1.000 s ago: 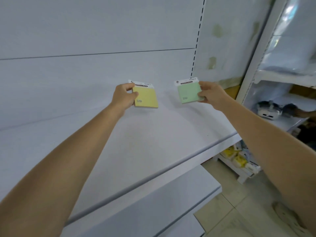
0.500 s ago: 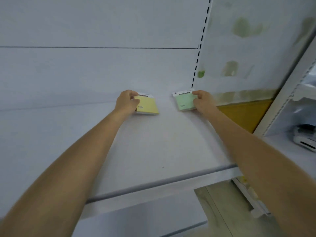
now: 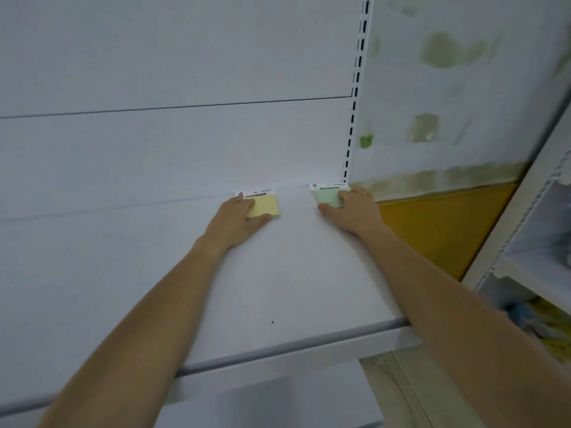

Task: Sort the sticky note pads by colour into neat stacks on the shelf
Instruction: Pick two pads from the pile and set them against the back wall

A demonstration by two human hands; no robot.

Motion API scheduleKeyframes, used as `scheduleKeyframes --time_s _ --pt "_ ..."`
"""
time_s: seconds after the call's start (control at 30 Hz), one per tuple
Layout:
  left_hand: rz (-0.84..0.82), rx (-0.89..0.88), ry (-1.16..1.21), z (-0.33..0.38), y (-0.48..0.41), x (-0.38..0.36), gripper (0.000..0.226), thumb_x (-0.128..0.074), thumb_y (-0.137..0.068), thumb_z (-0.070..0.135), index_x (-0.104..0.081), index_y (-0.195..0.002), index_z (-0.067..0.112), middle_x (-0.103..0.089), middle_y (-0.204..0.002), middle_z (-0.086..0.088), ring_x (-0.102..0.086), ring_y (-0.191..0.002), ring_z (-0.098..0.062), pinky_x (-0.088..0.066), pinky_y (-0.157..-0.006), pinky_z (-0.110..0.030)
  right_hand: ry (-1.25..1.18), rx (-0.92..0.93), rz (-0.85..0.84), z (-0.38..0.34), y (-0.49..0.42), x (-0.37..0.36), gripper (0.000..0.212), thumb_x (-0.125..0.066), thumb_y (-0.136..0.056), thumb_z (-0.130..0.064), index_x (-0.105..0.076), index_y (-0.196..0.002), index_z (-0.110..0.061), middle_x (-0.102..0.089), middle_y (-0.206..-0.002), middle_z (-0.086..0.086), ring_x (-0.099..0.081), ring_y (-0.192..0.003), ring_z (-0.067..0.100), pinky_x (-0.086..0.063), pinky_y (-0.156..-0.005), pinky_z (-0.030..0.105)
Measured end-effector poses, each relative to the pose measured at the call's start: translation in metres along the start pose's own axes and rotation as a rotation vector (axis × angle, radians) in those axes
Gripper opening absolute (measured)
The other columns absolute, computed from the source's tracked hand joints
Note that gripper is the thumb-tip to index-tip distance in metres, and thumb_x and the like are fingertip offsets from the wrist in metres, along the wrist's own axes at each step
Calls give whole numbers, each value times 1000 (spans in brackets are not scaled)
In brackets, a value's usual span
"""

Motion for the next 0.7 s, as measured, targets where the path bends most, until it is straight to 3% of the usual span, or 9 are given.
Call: scheduleKeyframes --time_s 0.23,0.33,0.47,0.57,0.7 --pt "21 24 -64 5 3 0 59 -49 -88 50 -47 -131 9 -39 -146 -8 -37 -134 -20 -34 -104 -32 7 16 -28 1 -3 -5 63 -39 -88 -55 -41 -134 -11 -36 -142 16 -31 -133 35 -27 -109 45" --pt "14 40 -70 1 3 -1 64 -49 -86 55 -41 -137 17 -29 -153 -3 -27 -142 -15 -28 -111 -33 -15 37 11 -2 1 -4 63 -40 -88 -54 -36 -138 -15 -29 -148 15 -24 -138 34 -20 -113 46" --pt "53 39 -220 -16 10 18 64 -36 -90 58 -27 -144 25 -18 -158 5 -20 -145 -13 -23 -115 -36 26 288 254 -29 14 8 68 -31 -84 -58 -44 -136 -16 -34 -150 10 -28 -140 27 -16 -115 44" --pt "137 3 -413 -38 22 53 55 -28 -96 48 -29 -144 20 -25 -156 0 -28 -142 -20 -31 -110 -38 152 499 157 -71 25 -1 53 -39 -93 -47 -38 -139 -21 -29 -153 2 -24 -142 20 -10 -117 40" --pt "210 50 -526 -83 48 107 52 -26 -98 41 -31 -143 14 -32 -152 -7 -37 -135 -29 -37 -105 -43 150 640 45 -145 44 -16 50 -39 -94 -44 -36 -140 -24 -29 -153 -1 -24 -142 17 -14 -118 37"
Point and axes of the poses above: each hand's wrist, its own y-axis away from the middle knuckle, its own x-axis out of the back of the hand, z = x × y, the point moved 4 cm from there along -y, towards the middle knuckle
